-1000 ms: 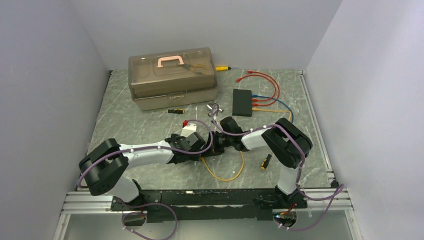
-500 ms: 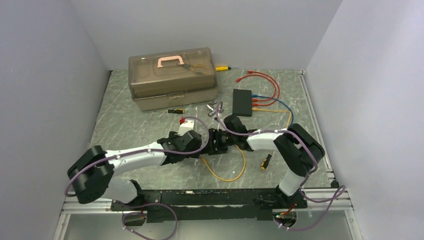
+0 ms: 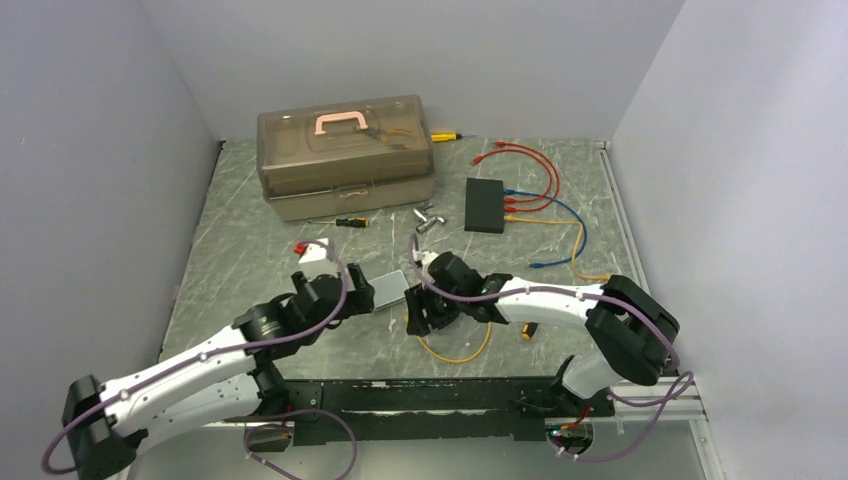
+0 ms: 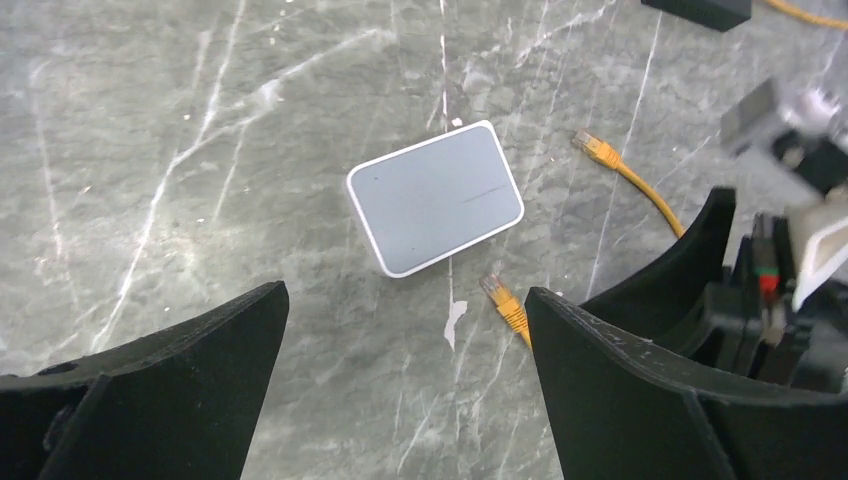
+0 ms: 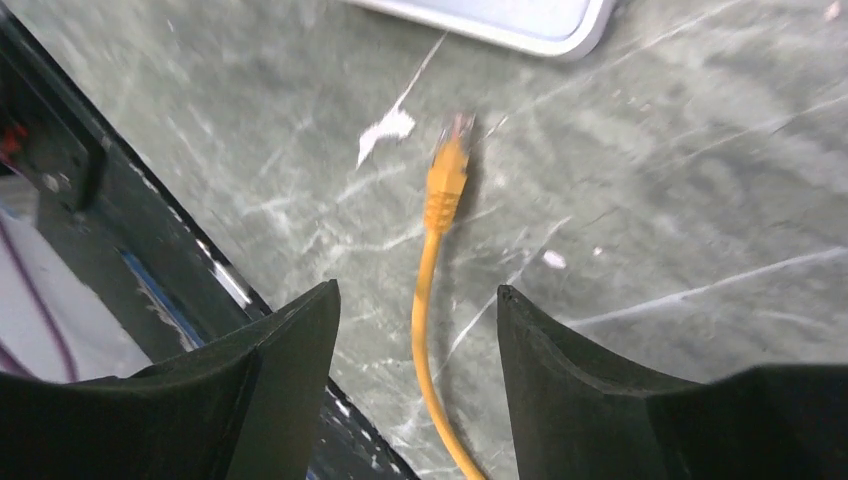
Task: Pull the plug from the switch port
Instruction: Pick up the connector from the center of the board.
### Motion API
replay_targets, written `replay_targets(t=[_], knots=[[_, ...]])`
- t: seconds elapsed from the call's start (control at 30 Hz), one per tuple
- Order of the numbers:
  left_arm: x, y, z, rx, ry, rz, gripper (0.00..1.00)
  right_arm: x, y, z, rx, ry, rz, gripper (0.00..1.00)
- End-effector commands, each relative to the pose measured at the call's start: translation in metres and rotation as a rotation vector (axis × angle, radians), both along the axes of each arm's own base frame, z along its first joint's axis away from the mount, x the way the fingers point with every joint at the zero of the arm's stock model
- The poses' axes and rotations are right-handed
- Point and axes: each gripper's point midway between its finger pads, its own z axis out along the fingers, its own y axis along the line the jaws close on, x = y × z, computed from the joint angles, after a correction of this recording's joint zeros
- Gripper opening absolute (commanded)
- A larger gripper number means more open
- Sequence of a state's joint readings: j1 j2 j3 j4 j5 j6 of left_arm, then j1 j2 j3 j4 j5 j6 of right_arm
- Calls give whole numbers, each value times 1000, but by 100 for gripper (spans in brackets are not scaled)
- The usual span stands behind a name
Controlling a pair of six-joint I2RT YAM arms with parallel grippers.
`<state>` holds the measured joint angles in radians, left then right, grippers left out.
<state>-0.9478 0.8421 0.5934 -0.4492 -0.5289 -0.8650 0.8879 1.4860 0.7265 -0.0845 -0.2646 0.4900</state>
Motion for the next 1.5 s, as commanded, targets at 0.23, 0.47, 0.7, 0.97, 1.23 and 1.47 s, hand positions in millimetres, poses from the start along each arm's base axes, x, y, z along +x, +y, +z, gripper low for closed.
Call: replay_targets(t=[0.23, 0.47, 0.7, 0.97, 1.23, 1.47], knots=[[-17, 43, -12, -152, -39, 160, 95, 2, -7, -26, -298, -207, 51, 50], [-19, 46, -10, -164, -36, 172, 94, -1, -9, -36, -335, -201, 45, 29], [-15, 36, 6, -188, -72, 126, 94, 0, -10, 3, -258, -239, -1, 0], [-15, -24, 100, -480, -437, -221, 99, 20, -6, 179, 136, -426, -131, 0], [-52, -60, 175, -620, -787, -571, 99, 33, -3, 248, 537, -252, -200, 0], [-60, -95, 180, -596, -797, -744, 99, 35, 14, 262, 699, -142, -146, 0]])
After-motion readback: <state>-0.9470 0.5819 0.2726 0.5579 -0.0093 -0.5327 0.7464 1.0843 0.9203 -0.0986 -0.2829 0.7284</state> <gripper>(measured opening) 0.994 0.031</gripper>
